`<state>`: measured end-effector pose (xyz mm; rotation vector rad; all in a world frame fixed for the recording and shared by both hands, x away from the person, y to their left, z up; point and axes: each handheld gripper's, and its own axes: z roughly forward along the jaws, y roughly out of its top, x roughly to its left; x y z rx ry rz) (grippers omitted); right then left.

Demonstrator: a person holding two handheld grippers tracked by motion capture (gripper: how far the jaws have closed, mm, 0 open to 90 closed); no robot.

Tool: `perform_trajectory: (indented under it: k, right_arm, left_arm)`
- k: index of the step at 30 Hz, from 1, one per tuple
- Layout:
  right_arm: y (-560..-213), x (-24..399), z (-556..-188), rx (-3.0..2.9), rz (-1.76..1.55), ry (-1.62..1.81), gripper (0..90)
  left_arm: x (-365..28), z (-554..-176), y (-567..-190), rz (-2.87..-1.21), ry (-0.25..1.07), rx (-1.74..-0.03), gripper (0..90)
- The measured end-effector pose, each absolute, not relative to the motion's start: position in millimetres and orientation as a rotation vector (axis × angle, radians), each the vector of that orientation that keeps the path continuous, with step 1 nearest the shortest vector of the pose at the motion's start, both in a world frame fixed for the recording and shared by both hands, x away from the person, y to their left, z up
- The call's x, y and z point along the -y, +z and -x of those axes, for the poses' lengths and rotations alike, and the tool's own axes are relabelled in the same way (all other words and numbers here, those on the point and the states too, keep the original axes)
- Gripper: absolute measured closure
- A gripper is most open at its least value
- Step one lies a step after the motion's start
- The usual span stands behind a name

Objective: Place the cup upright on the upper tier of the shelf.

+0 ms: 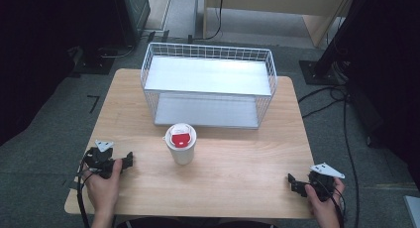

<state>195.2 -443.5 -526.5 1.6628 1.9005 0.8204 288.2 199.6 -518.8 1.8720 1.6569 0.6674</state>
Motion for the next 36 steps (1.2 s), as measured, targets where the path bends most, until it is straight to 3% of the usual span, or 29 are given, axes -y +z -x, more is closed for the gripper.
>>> perform_trajectory:
  k: [12,19,36]
  right_arm:
    - [-527,444,-195,-1.903,-1.658,0.822,1.4]
    - [-527,444,-195,-1.903,-1.657,0.823,1.3]
    - [-527,444,-195,-1.903,-1.658,0.824,1.3]
  left_arm:
    - [-191,-283,-517,-1.848,0.643,-1.664,0.0]
    - [-161,-275,-514,-1.914,0.690,-1.561,0.0]
    - [-121,-260,-502,-1.941,0.609,-1.382,0.0]
